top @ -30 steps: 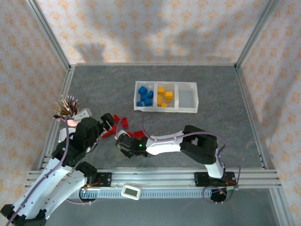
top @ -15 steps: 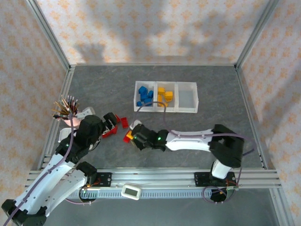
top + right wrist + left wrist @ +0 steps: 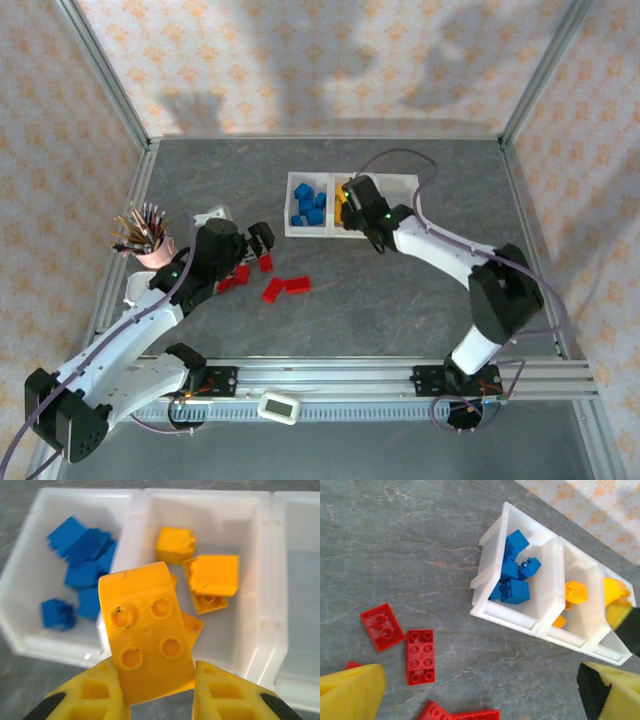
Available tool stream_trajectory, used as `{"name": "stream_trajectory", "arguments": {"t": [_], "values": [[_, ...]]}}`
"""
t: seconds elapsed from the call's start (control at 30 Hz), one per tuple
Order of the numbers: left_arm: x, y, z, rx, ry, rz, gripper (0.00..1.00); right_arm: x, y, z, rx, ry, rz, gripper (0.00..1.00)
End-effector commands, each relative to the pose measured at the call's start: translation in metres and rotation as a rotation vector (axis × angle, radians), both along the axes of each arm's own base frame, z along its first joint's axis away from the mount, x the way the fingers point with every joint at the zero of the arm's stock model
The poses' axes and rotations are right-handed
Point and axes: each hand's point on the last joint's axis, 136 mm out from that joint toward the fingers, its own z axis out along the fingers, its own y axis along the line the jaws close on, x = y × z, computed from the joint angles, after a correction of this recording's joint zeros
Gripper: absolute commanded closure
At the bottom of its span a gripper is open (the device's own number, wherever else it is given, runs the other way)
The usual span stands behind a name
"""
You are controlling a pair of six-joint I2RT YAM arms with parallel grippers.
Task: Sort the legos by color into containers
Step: Place the lego in the container.
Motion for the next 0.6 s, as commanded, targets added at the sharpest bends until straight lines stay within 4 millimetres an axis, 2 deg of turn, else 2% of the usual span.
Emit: {"name": "stream_trajectory", "arguments": {"t": [0.0, 0.13, 0.27, 0.33, 0.43, 0.57], "values": [[0.015, -0.007, 0.023, -0.023, -0.075, -0.02, 0.01, 0.028, -0.008, -0.005, -0.052, -0.008, -0.061, 0.76], [0.02, -0.009, 0.024, -0.021, -0.082, -0.021, 0.01, 0.051, -0.005, -0.019, -0.06, 0.019, -0.071, 0.71], [0.021, -0.008, 0.025, -0.016, -0.086, -0.014, 0.01, 0.059, -0.008, -0.021, -0.079, 0.02, -0.095, 0.62], [0.021, -0.008, 0.024, -0.016, -0.088, -0.012, 0.01, 0.059, -0.005, -0.014, -0.063, 0.007, -0.081, 0.55], [0.022, -0.007, 0.025, -0.018, -0.09, -0.008, 0.01, 0.054, -0.001, 0.004, -0.02, -0.002, -0.062, 0.51], [0.021, -0.004, 0.03, -0.019, -0.103, 0.003, 0.01, 0.038, 0.005, 0.028, 0.039, -0.025, -0.03, 0.48]]}}
